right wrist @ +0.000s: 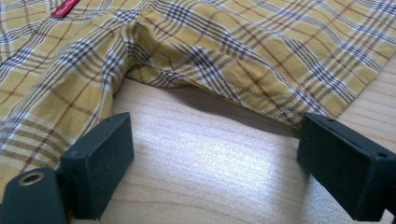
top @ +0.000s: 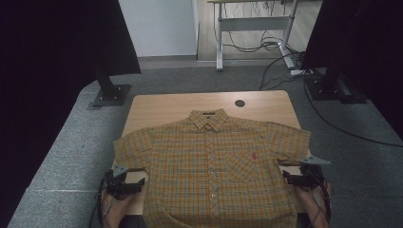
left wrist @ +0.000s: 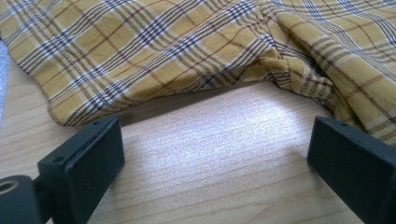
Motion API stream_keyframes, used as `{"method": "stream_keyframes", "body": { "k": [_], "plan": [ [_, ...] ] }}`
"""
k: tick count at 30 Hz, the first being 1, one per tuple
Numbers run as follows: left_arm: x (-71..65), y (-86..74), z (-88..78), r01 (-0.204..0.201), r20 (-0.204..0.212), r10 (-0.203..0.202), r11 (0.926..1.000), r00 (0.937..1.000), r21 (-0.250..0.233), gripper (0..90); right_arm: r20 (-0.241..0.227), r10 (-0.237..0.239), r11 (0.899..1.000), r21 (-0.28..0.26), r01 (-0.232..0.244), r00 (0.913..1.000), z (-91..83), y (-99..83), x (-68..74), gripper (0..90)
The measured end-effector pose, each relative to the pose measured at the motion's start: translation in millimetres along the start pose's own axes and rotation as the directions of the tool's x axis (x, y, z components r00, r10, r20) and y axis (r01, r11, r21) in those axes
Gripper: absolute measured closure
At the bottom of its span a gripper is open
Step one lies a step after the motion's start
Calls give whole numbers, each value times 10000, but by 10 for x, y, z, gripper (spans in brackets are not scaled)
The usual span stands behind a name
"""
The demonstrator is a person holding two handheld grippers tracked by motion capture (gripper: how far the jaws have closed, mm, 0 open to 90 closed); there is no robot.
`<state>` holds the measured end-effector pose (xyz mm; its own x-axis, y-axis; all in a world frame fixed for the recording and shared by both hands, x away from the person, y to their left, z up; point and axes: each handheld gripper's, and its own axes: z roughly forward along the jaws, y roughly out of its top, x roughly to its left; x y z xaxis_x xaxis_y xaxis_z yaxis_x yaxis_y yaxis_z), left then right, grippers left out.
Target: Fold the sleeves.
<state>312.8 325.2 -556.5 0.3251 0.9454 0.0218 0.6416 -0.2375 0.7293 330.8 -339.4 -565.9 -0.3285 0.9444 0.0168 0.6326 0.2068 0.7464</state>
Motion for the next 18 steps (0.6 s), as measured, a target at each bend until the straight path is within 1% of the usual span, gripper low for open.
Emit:
{"method": "stream_keyframes", "body": {
  "k": [18],
  "plan": [
    [3,3,1,32,-42,-32,10000,10000,-36,47,-39,-20,10000,33,20,10000,5,3,4,86]
  ]
}}
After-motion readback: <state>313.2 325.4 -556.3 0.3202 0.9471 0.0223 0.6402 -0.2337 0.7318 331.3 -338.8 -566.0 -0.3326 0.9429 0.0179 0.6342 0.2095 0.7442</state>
